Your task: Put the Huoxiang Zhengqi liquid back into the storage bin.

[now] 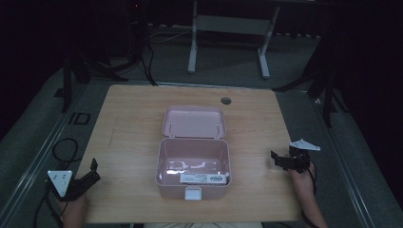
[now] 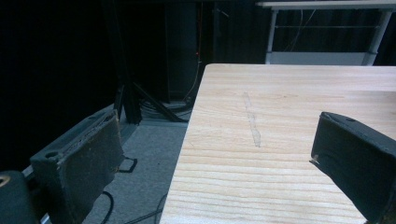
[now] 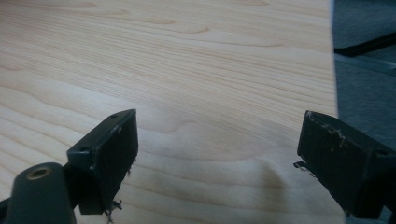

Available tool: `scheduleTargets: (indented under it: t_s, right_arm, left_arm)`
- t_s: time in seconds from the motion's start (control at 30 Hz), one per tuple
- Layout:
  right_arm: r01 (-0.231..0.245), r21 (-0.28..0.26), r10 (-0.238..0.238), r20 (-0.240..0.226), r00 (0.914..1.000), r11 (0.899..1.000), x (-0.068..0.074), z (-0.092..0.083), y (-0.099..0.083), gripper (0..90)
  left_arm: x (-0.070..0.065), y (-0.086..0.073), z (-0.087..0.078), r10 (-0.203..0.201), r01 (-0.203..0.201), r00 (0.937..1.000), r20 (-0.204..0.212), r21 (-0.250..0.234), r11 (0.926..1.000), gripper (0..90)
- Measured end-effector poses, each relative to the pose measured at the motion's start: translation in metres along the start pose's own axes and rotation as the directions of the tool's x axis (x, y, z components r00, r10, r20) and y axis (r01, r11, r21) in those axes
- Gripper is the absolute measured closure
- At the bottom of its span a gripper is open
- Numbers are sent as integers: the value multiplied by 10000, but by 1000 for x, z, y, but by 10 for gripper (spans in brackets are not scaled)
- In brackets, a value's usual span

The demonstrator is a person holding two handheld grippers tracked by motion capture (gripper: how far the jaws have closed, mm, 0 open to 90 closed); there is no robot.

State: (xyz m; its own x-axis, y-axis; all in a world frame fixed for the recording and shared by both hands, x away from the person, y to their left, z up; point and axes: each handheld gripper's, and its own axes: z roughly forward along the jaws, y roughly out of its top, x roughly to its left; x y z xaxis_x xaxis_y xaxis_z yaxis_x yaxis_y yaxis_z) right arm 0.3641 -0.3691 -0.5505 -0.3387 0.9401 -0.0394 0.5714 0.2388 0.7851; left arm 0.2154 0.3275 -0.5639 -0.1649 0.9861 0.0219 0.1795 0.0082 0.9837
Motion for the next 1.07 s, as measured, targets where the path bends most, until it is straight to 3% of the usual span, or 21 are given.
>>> scheduleTargets:
  t_s: [0.2,0.47,0.63,0.8,1.07]
  right_arm:
    - [-125,-328,137,364,9992,9994,0,-2,-5,117]
    - [225,-400,-209,380,9991,9989,2,-1,-5,117]
    - [71,-547,-48,423,9991,9985,-1,-3,-3,118]
    - [-165,-486,180,317,9993,9987,-6,-4,-3,118]
    - [-159,-208,167,400,9991,9997,-7,-1,-3,117]
  left_arm:
    - [0,0,0,29,-29,10000,0,-11,10000,24]
    - [0,0,0,49,-49,10000,-17,-14,10000,24]
    - [0,0,0,25,-25,10000,-24,-20,10000,24]
    - [0,0,0,-24,24,10000,-42,-33,10000,24]
    - [0,0,-1,-38,37,10000,-36,-38,10000,24]
